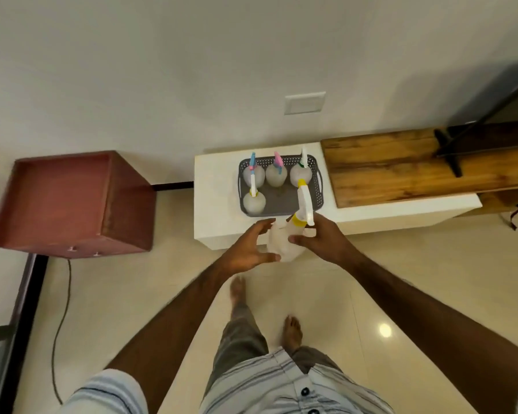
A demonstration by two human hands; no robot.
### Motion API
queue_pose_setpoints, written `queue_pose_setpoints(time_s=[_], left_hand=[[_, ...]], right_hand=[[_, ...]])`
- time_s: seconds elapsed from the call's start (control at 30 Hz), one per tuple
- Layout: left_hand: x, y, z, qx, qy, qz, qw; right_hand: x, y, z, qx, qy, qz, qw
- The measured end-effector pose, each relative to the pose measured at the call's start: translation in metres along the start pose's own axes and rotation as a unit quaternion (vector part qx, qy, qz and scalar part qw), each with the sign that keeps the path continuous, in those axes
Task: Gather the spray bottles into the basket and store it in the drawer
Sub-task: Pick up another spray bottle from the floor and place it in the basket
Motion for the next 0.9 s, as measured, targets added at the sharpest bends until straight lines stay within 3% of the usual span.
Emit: queue_pose_setpoints(time_s=[0.2, 0.33, 0.47, 0.57, 0.9], left_hand=[[-0.074, -0.073, 0.105, 0.119, -0.024, 0.068, 0.990], [-0.131, -0.107, 0.170, 0.160, -0.061, 0.076, 0.982], [-0.187, -0.124, 0.222, 0.135, -0.121, 0.091, 0.979], [-0.220, -0.125, 0.247, 0.090, -0.115, 0.137, 0.980], [-0.244, -0.125, 0.271, 0.070, -0.119, 0.158, 0.978]], right_hand=[[0.028, 0.014, 0.132, 0.136, 0.030, -0.045, 0.989], [0.061, 0.037, 0.208, 0.172, 0.040, -0.064, 0.982], [0.093, 0.063, 0.260, 0.155, 0.064, -0.064, 0.984], [0.106, 0.076, 0.289, 0.160, 0.064, -0.068, 0.983], [0.113, 0.087, 0.315, 0.148, 0.056, -0.084, 0.984]])
Point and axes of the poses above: each hand's wrist, its own z-axis towards the middle knuckle, its own y-axis out of the palm, x = y × z, the point moved 3 cm from there along z, towards the middle knuckle, and after that the axes turned 8 degrees about y, right-handed, at the moved point
